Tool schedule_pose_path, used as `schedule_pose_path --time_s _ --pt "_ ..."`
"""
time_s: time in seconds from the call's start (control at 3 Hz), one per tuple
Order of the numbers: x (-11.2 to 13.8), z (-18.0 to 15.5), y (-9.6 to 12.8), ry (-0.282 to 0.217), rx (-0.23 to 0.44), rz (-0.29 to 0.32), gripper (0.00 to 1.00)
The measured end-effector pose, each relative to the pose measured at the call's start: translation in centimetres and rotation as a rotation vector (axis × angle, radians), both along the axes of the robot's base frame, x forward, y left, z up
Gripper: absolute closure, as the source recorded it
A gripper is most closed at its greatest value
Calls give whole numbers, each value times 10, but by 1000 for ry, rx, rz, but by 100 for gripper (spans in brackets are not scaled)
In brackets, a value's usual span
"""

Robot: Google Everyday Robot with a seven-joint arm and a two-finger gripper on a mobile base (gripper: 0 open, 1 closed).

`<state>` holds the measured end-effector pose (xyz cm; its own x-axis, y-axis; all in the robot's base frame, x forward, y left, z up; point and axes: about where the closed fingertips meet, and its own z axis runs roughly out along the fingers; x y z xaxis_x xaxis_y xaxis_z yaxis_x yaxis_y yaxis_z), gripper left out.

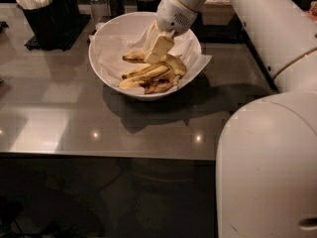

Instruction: Pick banana from white bowl

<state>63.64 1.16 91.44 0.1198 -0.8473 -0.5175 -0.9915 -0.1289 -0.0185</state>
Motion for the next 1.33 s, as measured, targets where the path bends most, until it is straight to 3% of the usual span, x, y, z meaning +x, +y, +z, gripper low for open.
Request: schedule_pose_path --time_s 0.33,0.67,1.33 --pt "-3 13 -10 -40 -84 -12 100" --pt "-22 19 -28 -19 -88 -42 100" --pt "-83 18 -69 17 194 -82 100"
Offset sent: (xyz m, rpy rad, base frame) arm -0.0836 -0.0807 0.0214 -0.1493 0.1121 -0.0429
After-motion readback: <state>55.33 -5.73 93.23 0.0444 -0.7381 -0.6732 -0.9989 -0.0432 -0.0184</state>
